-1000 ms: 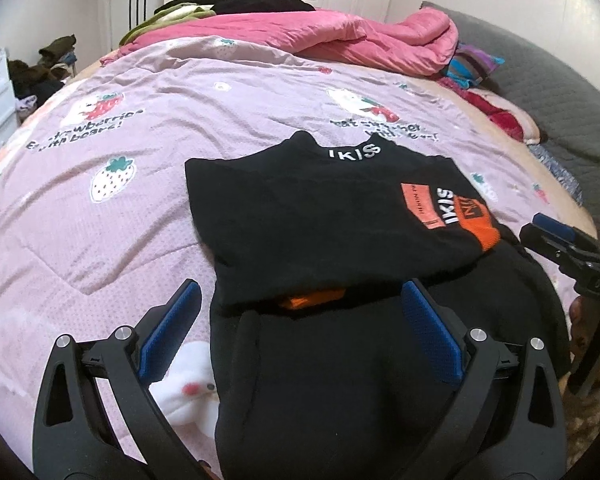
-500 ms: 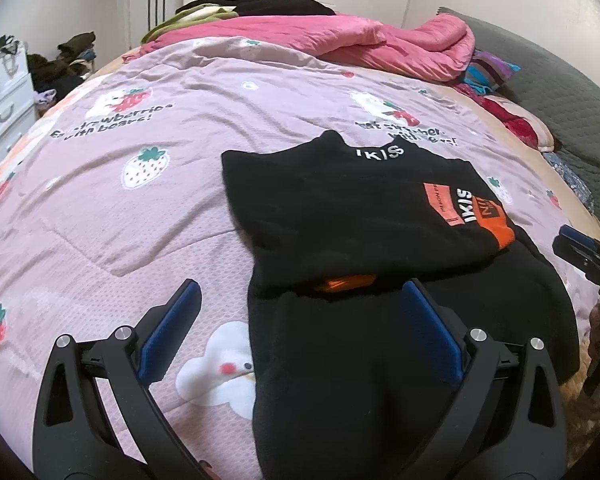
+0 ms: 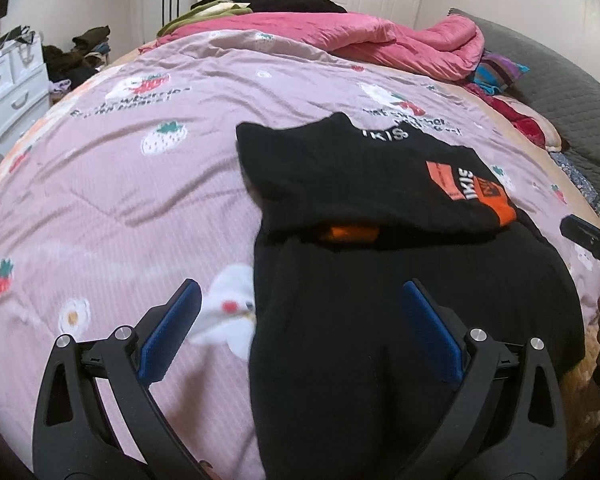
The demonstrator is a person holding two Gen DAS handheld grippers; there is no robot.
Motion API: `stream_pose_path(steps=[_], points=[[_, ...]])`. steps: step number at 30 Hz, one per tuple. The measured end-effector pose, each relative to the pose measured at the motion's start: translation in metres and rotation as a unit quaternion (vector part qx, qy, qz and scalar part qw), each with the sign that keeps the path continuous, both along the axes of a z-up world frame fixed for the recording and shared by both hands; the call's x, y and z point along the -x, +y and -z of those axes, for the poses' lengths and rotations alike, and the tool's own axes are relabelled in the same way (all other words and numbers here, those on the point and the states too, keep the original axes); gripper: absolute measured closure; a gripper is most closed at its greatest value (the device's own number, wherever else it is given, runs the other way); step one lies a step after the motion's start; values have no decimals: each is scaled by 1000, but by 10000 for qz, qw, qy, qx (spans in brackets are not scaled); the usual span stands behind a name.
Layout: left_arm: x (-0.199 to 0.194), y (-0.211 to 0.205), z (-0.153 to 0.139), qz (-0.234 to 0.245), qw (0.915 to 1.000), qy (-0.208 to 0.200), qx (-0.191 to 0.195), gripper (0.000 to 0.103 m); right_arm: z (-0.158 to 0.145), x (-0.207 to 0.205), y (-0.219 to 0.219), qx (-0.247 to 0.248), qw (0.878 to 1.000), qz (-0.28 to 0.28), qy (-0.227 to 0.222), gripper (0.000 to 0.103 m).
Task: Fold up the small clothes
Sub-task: 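Move both open grippers along the shirt body to the black hem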
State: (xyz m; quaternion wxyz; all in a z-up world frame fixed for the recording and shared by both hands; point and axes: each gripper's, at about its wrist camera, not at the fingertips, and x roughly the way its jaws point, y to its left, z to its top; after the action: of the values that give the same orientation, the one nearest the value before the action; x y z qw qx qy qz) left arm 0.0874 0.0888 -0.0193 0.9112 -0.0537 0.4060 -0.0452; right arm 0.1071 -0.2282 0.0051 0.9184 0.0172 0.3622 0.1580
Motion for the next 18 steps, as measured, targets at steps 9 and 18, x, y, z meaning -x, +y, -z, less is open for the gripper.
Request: stream_pose_path(steps=[9,18], points=[[19,1,12,-124,9998,68,154,9,8,10,-7,87,9999,-13,91,4],[34,2,22,-218,9993,175,253,9,18,18,-13,123,9997,-11,196,4]])
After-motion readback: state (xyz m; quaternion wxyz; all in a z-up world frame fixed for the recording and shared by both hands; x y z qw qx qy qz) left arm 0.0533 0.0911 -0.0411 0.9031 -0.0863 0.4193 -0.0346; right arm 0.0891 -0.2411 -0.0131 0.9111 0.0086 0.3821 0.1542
